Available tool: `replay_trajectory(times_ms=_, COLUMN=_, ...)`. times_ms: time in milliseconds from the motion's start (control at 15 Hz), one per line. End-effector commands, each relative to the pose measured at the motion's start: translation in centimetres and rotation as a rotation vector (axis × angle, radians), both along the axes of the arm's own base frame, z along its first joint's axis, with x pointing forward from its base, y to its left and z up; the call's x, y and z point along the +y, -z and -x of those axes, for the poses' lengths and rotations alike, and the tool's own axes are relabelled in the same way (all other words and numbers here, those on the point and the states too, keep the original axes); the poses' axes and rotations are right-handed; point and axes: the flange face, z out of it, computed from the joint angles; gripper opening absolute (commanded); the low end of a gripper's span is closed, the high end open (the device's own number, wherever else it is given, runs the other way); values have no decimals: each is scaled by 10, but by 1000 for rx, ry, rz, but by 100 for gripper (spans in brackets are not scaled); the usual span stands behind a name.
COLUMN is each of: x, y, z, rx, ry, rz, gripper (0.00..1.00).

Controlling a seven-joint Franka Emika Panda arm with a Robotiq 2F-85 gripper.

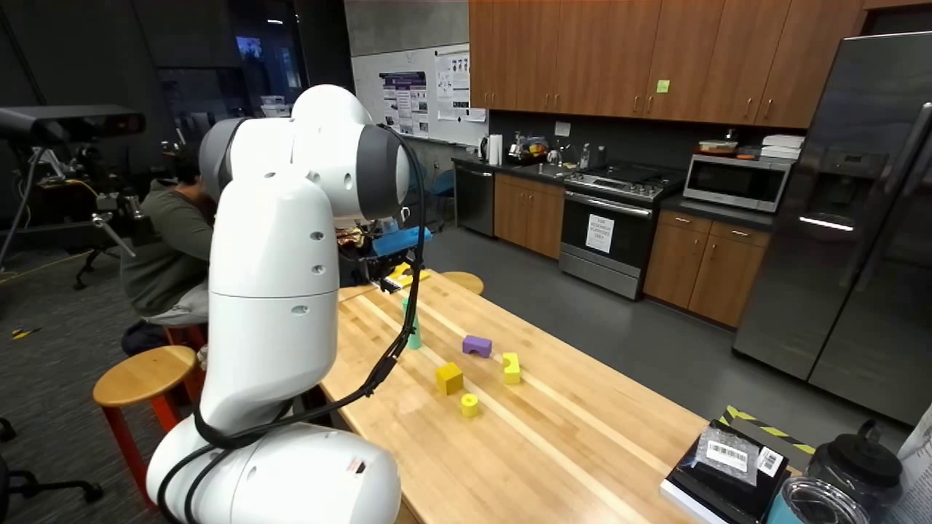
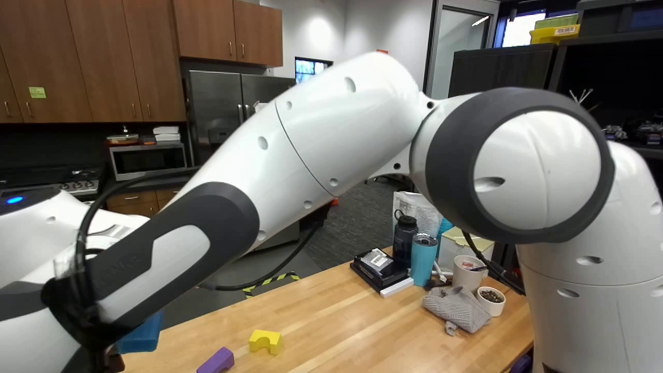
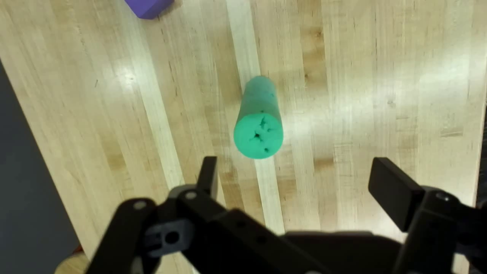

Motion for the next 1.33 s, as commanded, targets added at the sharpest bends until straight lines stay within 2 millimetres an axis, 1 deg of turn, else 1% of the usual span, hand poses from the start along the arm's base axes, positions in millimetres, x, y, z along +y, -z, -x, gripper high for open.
replay_trajectory(times_ms=0, x=-4, y=2, z=-5, rx=8, ry=-14, rz=-19, gripper=100)
replay_trajectory(times_ms=667, x=-6, y=23, z=-6, rx=44, ry=-26, rz=-14, gripper=100)
replay_trajectory(times_ms=1267, x=-12, y=25, z=-11, rx=65, ry=-47, rz=-56, gripper=100)
